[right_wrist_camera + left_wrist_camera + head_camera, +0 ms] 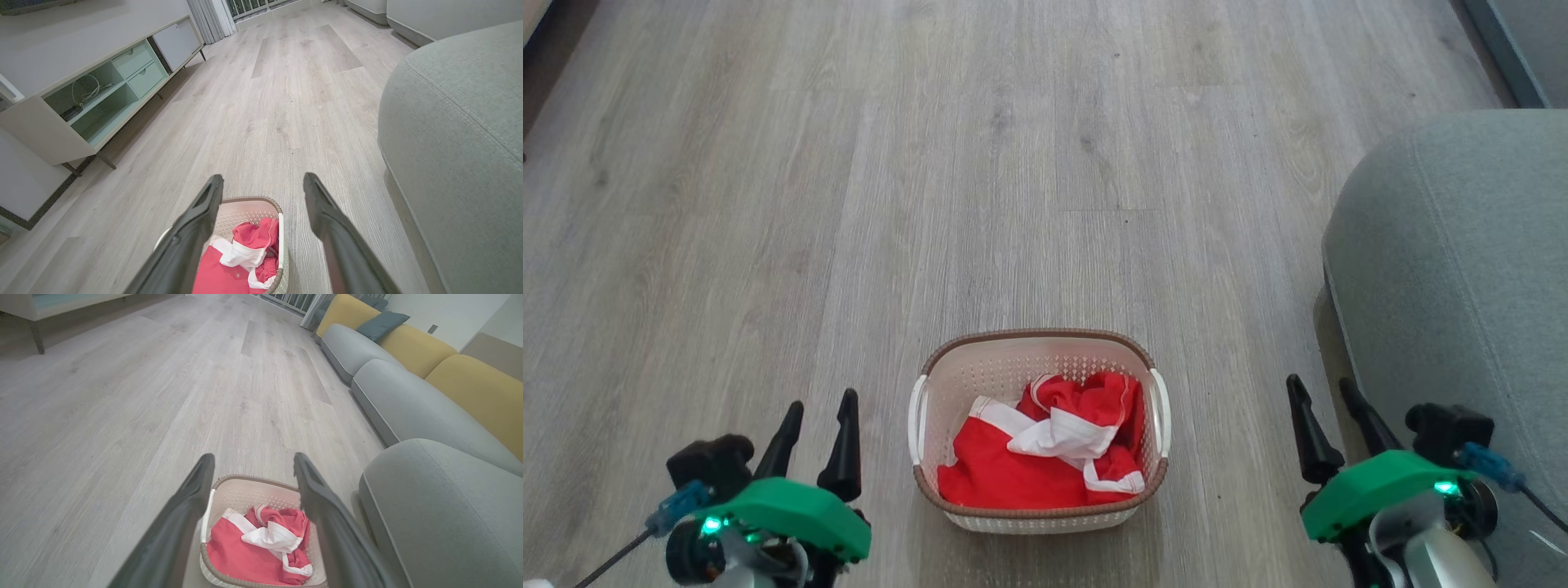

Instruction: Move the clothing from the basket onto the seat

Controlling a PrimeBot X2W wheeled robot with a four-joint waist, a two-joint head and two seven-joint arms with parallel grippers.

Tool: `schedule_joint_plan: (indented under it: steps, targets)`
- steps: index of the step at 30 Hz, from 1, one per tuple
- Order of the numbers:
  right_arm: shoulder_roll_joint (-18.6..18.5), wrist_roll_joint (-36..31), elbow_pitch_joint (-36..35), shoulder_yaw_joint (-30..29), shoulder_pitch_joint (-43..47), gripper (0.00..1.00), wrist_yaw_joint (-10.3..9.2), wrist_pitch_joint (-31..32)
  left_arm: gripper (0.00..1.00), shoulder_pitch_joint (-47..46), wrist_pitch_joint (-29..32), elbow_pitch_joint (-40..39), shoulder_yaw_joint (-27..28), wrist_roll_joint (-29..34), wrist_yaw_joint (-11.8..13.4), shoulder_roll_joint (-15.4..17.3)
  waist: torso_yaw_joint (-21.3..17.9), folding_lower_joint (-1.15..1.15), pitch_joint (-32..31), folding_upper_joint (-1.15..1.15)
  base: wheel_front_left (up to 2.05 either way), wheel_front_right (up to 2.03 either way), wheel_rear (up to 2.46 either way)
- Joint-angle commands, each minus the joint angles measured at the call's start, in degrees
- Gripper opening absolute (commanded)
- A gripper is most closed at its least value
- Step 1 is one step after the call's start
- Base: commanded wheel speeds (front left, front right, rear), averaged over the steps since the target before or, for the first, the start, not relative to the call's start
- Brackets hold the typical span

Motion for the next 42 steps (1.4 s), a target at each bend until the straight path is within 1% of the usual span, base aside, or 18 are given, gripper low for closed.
schedule_joint_plan:
  steps: [1,12,22,36,42]
  targets:
    - [-0.9,-2.0,-1.4,1.1,-3.2,1.00,-0.01,-1.0,1.00,-3.2,-0.9,-2.2,0.9,1.9,0.2,0.9,0.0,0.00,0.0,0.00,0.00,0.00,0.00]
    - [-0.3,-9.5,-0.8,1.7,-3.0,1.00,-0.01,-2.8,1.00,-3.3,-2.8,-2.6,0.2,9.5,1.0,1.2,-0.2,0.00,0.0,0.00,0.00,0.00,0.00]
    - [0.2,-12.4,0.3,2.2,-3.1,1.00,-0.01,-4.5,1.00,-3.3,-4.5,-2.1,0.6,15.5,0.3,0.7,-0.5,0.00,0.0,0.00,0.00,0.00,0.00]
    - [-0.3,-21.6,1.1,4.2,-3.8,1.00,-0.01,-6.9,1.00,-3.4,-6.8,-2.1,0.7,25.6,-0.2,0.1,-0.8,0.00,0.3,0.00,0.00,0.00,0.00]
    - [-0.4,-22.3,1.2,4.2,-3.9,1.00,-0.01,-7.1,1.00,-3.4,-7.0,-2.0,0.9,26.4,-0.6,-0.1,-0.8,0.00,0.5,0.00,0.00,0.00,0.00]
